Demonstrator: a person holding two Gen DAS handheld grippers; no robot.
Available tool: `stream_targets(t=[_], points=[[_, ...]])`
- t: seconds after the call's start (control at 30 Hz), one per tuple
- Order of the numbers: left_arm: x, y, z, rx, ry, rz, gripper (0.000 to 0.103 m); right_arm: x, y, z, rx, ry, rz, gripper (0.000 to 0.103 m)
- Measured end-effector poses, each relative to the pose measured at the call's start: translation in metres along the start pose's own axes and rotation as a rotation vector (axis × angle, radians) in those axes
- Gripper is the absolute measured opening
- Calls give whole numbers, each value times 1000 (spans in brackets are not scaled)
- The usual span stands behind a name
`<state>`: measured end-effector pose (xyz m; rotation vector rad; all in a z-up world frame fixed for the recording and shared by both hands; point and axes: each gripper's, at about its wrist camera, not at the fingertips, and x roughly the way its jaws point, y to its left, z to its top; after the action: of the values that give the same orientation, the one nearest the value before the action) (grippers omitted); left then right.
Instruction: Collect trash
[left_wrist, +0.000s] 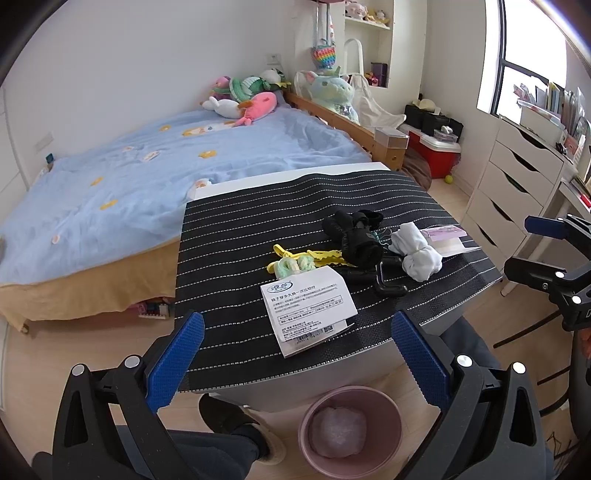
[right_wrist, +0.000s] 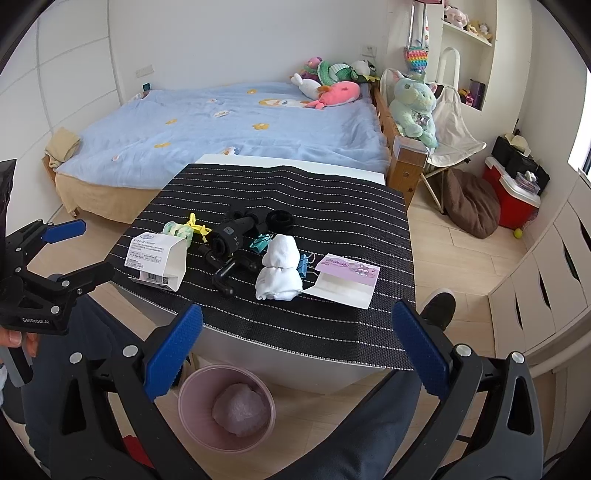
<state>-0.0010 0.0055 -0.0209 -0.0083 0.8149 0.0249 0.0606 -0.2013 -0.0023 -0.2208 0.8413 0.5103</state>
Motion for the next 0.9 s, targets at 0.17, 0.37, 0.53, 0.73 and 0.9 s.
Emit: stream_targets(t=[0.17, 0.37, 0.53, 0.73, 0.9], points=[[-1, 1, 0, -1, -1, 0, 97, 0, 0, 0, 0, -1, 0, 100], [-1, 2, 0, 1, -1, 1, 98, 0, 2, 1, -4, 2, -3, 100], [-1, 1, 1, 1, -1, 2, 97, 1, 0, 0, 12, 6, 9, 100], [0, 1, 1, 1, 1, 1, 98, -1, -3, 2, 22, 0, 17, 100], [2, 0, 4, -2, 9, 9, 97, -2, -4, 1, 21, 1, 7, 100]])
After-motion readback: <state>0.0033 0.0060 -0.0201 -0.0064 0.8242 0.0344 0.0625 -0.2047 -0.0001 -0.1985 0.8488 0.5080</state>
